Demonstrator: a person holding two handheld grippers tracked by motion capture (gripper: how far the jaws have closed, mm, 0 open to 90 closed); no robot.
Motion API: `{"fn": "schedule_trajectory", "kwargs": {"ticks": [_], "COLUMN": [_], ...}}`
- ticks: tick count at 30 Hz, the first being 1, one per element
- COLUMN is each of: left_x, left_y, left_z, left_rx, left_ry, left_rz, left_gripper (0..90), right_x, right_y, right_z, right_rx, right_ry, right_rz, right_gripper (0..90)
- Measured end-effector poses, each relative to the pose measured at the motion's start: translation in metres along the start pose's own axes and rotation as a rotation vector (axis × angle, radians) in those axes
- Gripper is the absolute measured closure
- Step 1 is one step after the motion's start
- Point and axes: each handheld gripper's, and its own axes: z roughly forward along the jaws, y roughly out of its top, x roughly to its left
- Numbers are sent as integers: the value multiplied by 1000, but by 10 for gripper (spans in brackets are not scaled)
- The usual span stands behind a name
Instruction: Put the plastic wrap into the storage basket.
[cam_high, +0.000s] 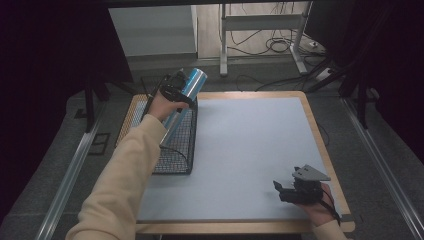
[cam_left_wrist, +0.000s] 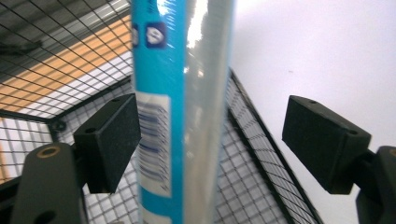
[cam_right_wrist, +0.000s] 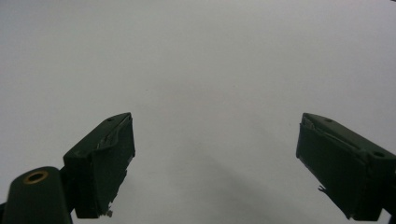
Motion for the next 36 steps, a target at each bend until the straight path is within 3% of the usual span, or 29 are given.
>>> {"fn": "schedule_trajectory", "kwargs": {"ticks": [5, 9, 15, 18, 27, 32, 36], "left_x": [-13, -25, -49, -65, -103, -117, -129], "left_y": [-15, -27, -53, -68, -112, -137, -155], "left_z": [-16, -32, -56, -63, -75, -74, -68], "left_rx": [-44, -89, -169, -172, -205, -216, -226], "left_ry": [-26, -75, -154, -194, -310, -349, -352], "left_rz": [29, 43, 100, 120, 210, 237, 251], "left_gripper": [178, 181, 183, 183, 183, 182, 182], "right_x": [0, 0, 2, 2, 8, 12, 14], "right_y": [0, 1, 4, 3, 5, 5, 5], "right_z": [0, 0, 1, 2, -1, 0, 2], "right_rx": [-5, -12, -21, -14, -13, -6, 0], "right_ry": [6, 7, 13, 11, -10, 0, 2], "right_rz": [3, -4, -15, -20, -28, -36, -39], "right_gripper": [121, 121, 121, 121, 121, 121, 121]}}
